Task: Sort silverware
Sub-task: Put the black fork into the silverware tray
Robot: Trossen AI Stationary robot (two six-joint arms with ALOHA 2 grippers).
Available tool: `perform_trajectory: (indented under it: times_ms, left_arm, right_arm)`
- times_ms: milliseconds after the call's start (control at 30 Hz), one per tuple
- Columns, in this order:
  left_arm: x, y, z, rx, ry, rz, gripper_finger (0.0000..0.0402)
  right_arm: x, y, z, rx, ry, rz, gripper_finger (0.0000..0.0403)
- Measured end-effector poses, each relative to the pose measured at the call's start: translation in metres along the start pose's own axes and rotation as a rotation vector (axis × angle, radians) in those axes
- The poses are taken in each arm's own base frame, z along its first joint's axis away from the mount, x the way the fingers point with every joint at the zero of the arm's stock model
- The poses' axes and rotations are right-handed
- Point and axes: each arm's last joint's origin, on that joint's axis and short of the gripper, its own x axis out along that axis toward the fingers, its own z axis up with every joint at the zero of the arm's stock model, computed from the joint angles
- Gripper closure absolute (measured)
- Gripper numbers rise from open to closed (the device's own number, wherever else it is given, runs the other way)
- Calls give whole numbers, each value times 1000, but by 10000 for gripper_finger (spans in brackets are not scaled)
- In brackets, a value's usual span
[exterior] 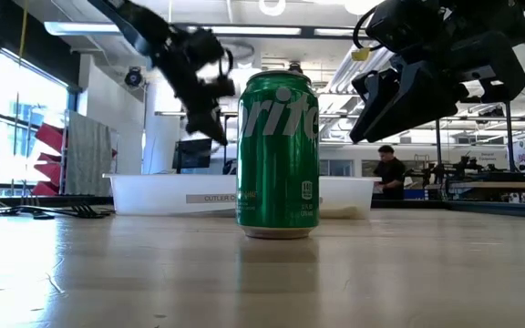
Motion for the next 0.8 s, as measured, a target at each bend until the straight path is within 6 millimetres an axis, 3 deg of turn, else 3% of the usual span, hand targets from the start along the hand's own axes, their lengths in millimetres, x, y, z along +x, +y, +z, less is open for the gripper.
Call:
perform_trajectory:
  times_ms: [133, 267, 800]
  left_arm:
    - [36, 3, -13, 49, 145, -44, 401]
    - [55, 0, -17, 71, 245, -23, 401]
    - [52, -14, -30, 107, 448, -95, 389]
  right_arm:
    - [0, 0, 0, 20, 1, 1, 300]
    - [0, 0, 0, 21, 1, 0, 300]
    - [1, -5, -2, 29, 19, -12, 300]
